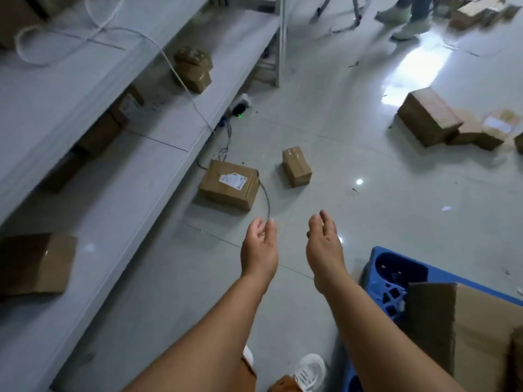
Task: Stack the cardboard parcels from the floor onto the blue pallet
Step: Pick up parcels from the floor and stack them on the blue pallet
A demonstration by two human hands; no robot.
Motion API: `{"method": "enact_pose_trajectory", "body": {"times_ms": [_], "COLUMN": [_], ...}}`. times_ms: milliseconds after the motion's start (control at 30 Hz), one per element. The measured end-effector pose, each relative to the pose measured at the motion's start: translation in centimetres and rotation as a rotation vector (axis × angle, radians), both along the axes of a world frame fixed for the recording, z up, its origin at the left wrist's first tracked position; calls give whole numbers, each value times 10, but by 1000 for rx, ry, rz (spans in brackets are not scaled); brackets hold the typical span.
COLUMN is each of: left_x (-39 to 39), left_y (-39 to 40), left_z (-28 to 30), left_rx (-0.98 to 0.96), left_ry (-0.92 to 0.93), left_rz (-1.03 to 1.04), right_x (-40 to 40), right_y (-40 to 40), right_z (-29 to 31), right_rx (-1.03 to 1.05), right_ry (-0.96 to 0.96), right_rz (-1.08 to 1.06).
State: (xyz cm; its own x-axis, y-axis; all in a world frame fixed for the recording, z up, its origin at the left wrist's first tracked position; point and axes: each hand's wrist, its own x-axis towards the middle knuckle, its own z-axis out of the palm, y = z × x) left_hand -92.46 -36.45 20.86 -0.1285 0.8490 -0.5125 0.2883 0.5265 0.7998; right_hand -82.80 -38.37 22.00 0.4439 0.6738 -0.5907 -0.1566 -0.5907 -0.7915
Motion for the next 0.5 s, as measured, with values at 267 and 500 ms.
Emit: {"method": "enact_pose_trajectory", "body": {"times_ms": [267, 500], "left_x": [-97, -137], "left_y": [55, 122], "left_z": [-29, -59], "left_rx": [-45, -49], "left_ry": [22, 62], "left_rz": [131, 109], "right_x": [-85, -116], "right_y": [74, 133], "right_z": [-21, -47], "right_rx": [-54, -62], "right_ry": [13, 53], "right_rz": [121, 77]}}
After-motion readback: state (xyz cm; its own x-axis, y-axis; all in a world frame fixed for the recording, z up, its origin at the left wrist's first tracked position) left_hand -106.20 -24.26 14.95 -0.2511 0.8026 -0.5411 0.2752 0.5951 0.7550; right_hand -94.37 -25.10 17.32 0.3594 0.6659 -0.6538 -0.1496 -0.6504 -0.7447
